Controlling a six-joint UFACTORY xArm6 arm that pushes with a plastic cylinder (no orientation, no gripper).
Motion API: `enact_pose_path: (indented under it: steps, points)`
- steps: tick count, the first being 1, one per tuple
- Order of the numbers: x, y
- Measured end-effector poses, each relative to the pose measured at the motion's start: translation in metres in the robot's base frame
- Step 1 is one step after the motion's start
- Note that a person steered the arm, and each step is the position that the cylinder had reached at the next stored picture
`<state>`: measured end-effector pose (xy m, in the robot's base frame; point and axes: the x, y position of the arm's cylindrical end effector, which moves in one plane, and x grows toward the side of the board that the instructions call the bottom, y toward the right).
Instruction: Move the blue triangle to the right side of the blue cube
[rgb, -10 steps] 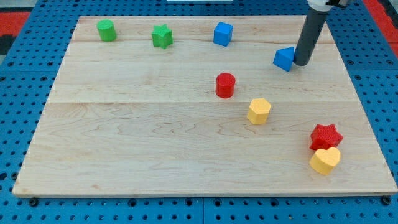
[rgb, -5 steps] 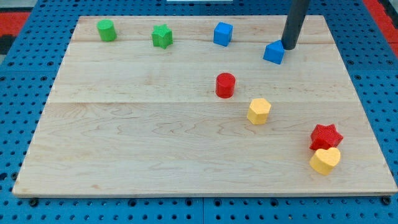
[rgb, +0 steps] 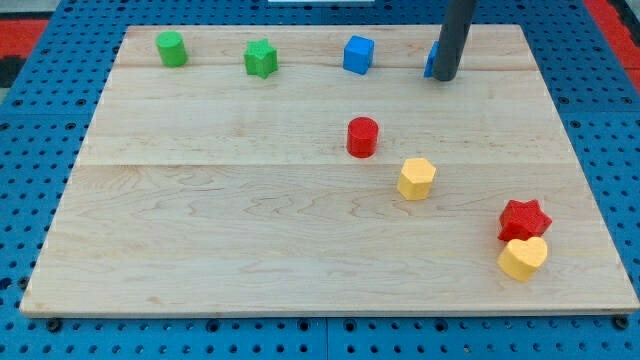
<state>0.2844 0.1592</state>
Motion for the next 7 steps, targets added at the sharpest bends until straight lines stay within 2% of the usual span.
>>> enact_pose_path:
  steps: [1,3,4,5,6,7]
  points:
    - [-0.022,0.000]
    - [0.009,-0.007]
    - [-0.004,0.054]
    - [-0.073,0.072]
    - [-0.092,0.049]
    - [-0.069,0.016]
